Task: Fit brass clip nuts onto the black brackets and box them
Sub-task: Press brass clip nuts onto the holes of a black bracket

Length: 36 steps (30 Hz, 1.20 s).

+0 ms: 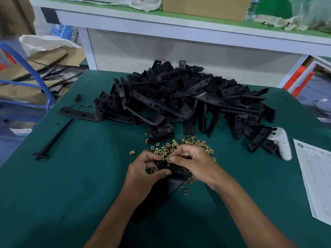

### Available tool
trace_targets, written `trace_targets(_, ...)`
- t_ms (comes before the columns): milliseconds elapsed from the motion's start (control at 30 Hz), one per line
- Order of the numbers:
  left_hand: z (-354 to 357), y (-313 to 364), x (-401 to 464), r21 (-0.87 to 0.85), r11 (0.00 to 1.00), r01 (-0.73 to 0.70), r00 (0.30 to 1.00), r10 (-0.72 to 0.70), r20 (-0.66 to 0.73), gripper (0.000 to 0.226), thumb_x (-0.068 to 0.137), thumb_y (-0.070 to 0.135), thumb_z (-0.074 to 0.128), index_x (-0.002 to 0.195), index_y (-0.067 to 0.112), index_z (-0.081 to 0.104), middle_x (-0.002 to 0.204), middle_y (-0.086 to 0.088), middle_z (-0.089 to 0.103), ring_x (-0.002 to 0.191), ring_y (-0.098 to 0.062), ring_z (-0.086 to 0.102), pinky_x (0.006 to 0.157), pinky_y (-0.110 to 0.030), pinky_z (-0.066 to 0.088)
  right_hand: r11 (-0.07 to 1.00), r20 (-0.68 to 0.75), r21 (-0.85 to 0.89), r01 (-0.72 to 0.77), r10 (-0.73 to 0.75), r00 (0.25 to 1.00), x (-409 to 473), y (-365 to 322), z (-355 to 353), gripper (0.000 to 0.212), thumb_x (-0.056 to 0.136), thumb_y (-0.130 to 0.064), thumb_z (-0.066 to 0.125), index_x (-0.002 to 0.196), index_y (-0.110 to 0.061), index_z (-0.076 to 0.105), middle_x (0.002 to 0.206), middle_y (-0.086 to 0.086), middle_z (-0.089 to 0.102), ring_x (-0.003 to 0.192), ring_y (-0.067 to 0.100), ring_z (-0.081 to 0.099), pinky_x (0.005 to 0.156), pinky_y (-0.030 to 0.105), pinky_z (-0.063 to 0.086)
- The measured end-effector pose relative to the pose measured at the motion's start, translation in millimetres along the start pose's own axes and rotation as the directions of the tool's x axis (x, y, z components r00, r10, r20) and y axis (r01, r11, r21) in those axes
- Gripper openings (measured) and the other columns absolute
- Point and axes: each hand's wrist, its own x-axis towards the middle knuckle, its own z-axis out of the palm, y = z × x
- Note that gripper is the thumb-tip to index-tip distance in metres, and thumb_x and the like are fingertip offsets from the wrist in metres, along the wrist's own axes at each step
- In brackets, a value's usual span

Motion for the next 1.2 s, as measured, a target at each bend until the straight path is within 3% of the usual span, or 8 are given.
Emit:
trace_targets(200,0.0,2.2,-0.3,-0.003,1.000,0.011,1.000,-0.011,0.022,0.055,0.049,0.063,0.093,0.091,0.039,0.066,0.079,-0.008,0.075,0.071,-0.021,0.069,0.078,-0.059,0.056,0.995,-0.004,-0.076,0.061,-0.061,0.998,-3.0,1.8,-1.8,0.004,0.096,-0.029,0.069,0.095,-0.031,0.073,0.099,-0.014,0.076,0.095,0.002,0.070,0.084,0.021,0.048)
trace_targets(400,1.4,5.3,-1.8,0.012,1.000,-0.022,0.999,0.021,0.038,0.045,0.053,0.052,0.092,0.089,0.040,0.066,0.077,-0.001,0.076,0.067,-0.008,0.069,0.063,-0.022,0.054,0.994,0.008,-0.083,0.073,-0.073,0.997,-7.2,5.4,0.4,0.008,0.098,-0.028,0.067,0.095,-0.032,0.073,0.100,-0.015,0.076,0.096,0.003,0.070,0.088,0.026,0.054)
trace_targets(600,-0.2,1.8,-0.1,0.055,0.998,-0.039,0.999,0.039,-0.006,0.047,0.054,0.061,0.090,0.091,0.045,0.066,0.058,0.007,0.064,0.050,-0.005,0.047,0.051,-0.016,0.039,0.999,-0.012,-0.010,0.044,-0.044,0.999,-9.2,6.2,3.9,0.019,0.102,-0.025,0.059,0.097,-0.029,0.078,0.102,-0.015,0.075,0.098,0.000,0.069,0.080,0.014,0.051)
trace_targets(700,-0.6,2.2,0.0,0.046,0.998,-0.034,0.999,0.033,0.024,0.044,0.059,0.056,0.089,0.097,0.046,0.068,0.070,0.006,0.072,0.062,-0.006,0.061,0.062,-0.020,0.050,0.998,0.051,-0.020,0.056,-0.055,0.997,-10.0,4.5,-1.1,0.021,0.103,-0.027,0.057,0.102,-0.033,0.078,0.112,-0.018,0.071,0.108,-0.004,0.063,0.085,0.008,0.046)
trace_targets(833,-2.6,4.8,1.4,0.051,0.997,-0.058,0.997,0.055,0.056,0.035,0.070,0.042,0.084,0.103,0.043,0.073,0.094,0.007,0.078,0.091,-0.009,0.073,0.077,-0.021,0.056,0.961,0.024,-0.266,0.077,-0.073,0.997,-13.0,6.5,-28.2,0.023,0.105,-0.038,0.050,0.110,-0.043,0.072,0.121,-0.026,0.060,0.119,-0.012,0.050,0.101,0.020,0.041)
trace_targets(967,-6.1,7.5,3.9,-0.010,0.998,-0.064,0.998,0.064,0.015,0.027,0.072,0.036,0.081,0.098,0.039,0.074,0.093,0.006,0.077,0.083,-0.004,0.070,0.072,-0.013,0.053,0.764,0.016,-0.645,0.019,-0.011,1.000,-25.2,30.7,-44.8,0.026,0.095,-0.046,0.065,0.121,-0.042,0.061,0.122,-0.022,0.053,0.123,-0.001,0.043,0.108,0.033,0.039)
trace_targets(1067,-6.2,6.4,6.9,-0.033,0.998,-0.046,0.999,0.047,0.013,0.024,0.072,0.032,0.080,0.094,0.040,0.074,0.089,0.006,0.076,0.078,-0.003,0.068,0.072,-0.014,0.053,0.709,0.007,-0.705,0.030,-0.035,0.999,-32.7,46.9,-35.1,0.037,0.089,-0.052,0.069,0.124,-0.042,0.062,0.116,-0.020,0.052,0.119,0.003,0.041,0.105,0.033,0.040)
trace_targets(1200,-7.0,2.1,7.7,0.001,0.999,-0.051,0.998,0.051,0.021,0.025,0.071,0.037,0.079,0.095,0.043,0.073,0.091,0.008,0.076,0.080,-0.003,0.067,0.074,-0.014,0.053,0.675,-0.036,-0.729,0.113,-0.203,0.979,-34.8,54.6,-29.1,0.018,0.091,-0.045,0.069,0.108,-0.037,0.067,0.108,-0.021,0.051,0.108,0.003,0.043,0.096,0.027,0.043)
